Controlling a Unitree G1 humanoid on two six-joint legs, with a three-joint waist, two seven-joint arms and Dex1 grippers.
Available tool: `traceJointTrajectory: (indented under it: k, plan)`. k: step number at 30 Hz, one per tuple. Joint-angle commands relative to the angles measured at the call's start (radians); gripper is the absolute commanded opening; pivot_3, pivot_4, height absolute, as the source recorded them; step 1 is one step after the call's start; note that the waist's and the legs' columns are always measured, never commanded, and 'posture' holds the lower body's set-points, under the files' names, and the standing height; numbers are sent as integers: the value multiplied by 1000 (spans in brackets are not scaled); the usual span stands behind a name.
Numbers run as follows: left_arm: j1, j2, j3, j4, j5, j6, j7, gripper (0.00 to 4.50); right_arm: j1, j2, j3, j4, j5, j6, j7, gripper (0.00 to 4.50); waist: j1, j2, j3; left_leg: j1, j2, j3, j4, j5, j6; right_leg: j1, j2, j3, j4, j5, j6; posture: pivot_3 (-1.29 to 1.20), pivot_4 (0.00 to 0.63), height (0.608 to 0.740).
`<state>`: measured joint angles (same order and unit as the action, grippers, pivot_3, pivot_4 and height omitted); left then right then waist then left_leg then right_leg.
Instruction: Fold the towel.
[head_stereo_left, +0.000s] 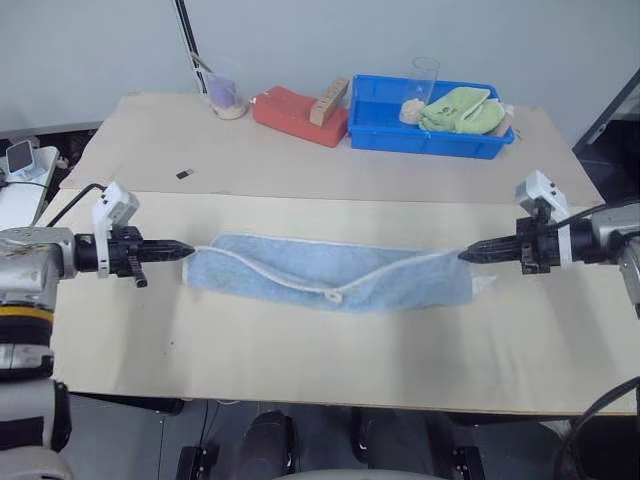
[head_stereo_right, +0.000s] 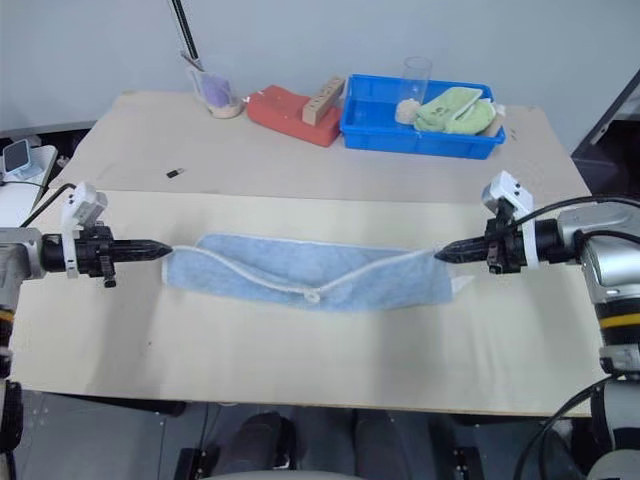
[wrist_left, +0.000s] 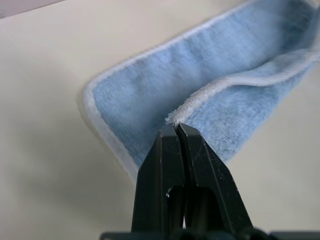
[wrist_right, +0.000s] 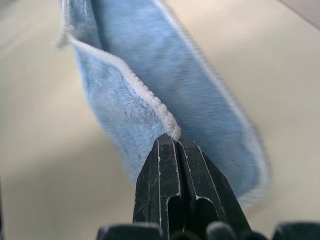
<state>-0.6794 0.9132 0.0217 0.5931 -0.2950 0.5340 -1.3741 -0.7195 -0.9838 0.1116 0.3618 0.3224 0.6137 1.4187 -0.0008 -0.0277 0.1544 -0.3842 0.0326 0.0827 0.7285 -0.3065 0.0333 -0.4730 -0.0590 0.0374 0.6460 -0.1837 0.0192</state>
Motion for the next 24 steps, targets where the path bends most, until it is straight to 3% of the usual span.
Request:
traceJointTrajectory:
  k: [1,10,24]
  plan:
    - [-62,-10,2,74,32,-45,27,0,-50,7,-2,60,-34,3,-14,40,-3,0,0,0,0,0,0,0,0,0,0,0,0,0,0,0,150,684]
    - [-160,-56,-18,234,98,-99,42,0,-107,62,22,158,-100,-1,-42,40,-13,0,0,-1,0,-1,0,0,0,0,0,0,0,0,0,0,150,684]
    - [-187,-103,17,310,134,-195,171,0,-139,128,1,237,-152,-22,-157,40,-13,0,0,-1,0,-1,0,0,0,-1,-1,0,1,0,0,0,150,684]
